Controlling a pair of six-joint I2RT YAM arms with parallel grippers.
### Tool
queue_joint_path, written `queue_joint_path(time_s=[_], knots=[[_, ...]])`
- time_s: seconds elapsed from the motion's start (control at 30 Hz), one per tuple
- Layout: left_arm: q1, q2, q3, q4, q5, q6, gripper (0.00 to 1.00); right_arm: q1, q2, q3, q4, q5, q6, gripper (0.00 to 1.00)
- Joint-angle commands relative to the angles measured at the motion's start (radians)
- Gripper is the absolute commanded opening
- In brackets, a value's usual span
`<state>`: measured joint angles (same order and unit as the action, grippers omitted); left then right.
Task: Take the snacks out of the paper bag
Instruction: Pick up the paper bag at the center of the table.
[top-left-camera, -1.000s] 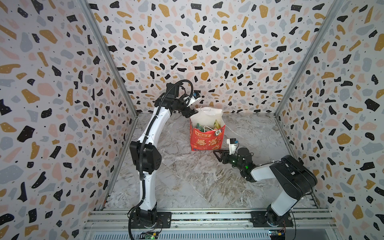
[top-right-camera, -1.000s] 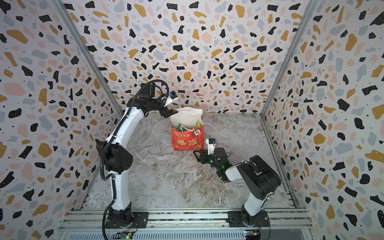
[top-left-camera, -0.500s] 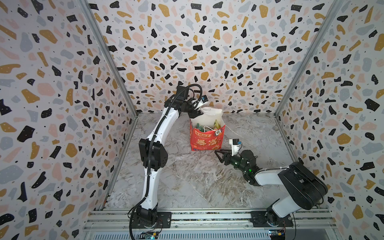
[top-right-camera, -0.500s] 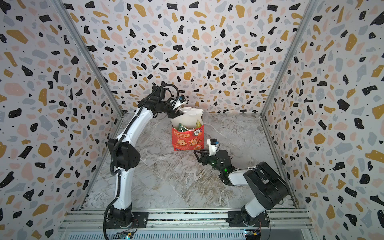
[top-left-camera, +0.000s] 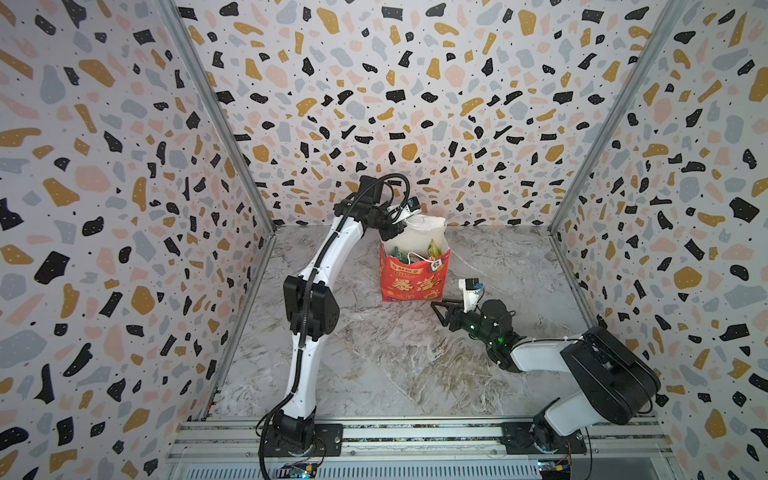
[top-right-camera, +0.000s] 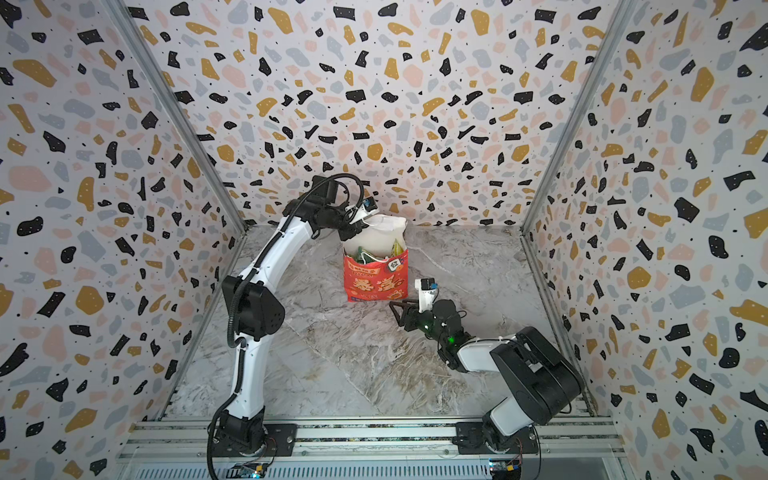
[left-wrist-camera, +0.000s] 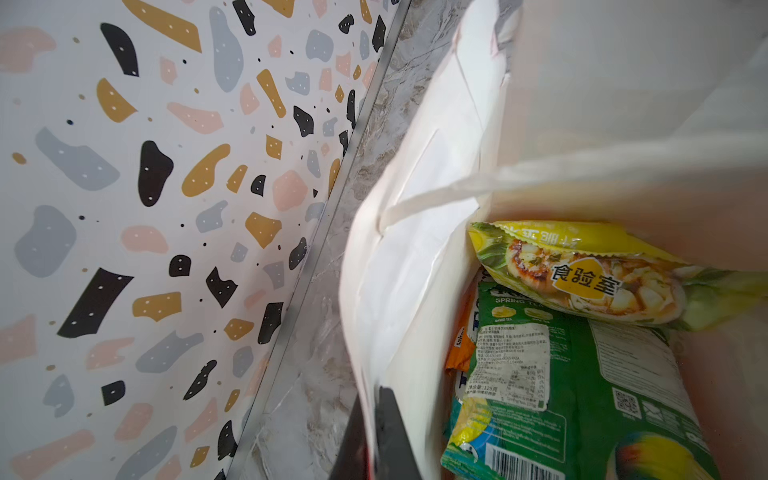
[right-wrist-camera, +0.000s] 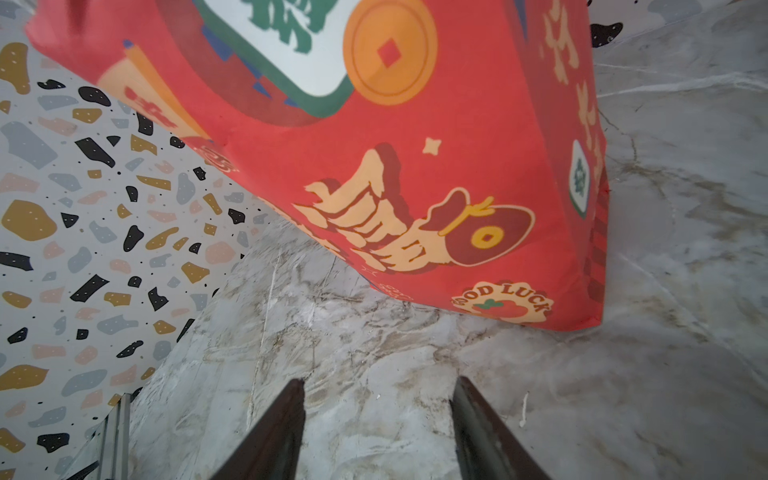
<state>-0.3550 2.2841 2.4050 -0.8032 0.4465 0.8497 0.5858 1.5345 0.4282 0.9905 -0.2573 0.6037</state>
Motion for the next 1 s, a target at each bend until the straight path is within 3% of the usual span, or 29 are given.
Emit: queue_joint_path(time_s=[0.0, 0.2, 0.53, 0.7, 0.97], knots=[[-0.016, -0.066, -0.013, 0.016, 0.002, 0.002, 0.0, 0.006, 0.04, 0.037, -0.048, 0.022, 0.022, 0.57], [-0.038, -0.176, -0.113, 0.043, 0.038, 0.002, 0.0, 0.005, 0.118, 0.076, -0.043, 0.062, 0.09, 0.52], [-0.116, -0.403, -0.433, 0.147, 0.029, -0.006, 0.0, 0.006, 0.17, 0.084, -0.013, 0.107, 0.122, 0.43], [-0.166, -0.511, -0.624, 0.25, 0.015, -0.049, 0.0, 0.026, 0.088, -0.004, -0.039, 0.103, 0.081, 0.44], [-0.226, -0.695, -0.927, 0.491, -0.007, -0.165, 0.0, 0.065, -0.218, -0.211, -0.161, 0.173, -0.09, 0.5]])
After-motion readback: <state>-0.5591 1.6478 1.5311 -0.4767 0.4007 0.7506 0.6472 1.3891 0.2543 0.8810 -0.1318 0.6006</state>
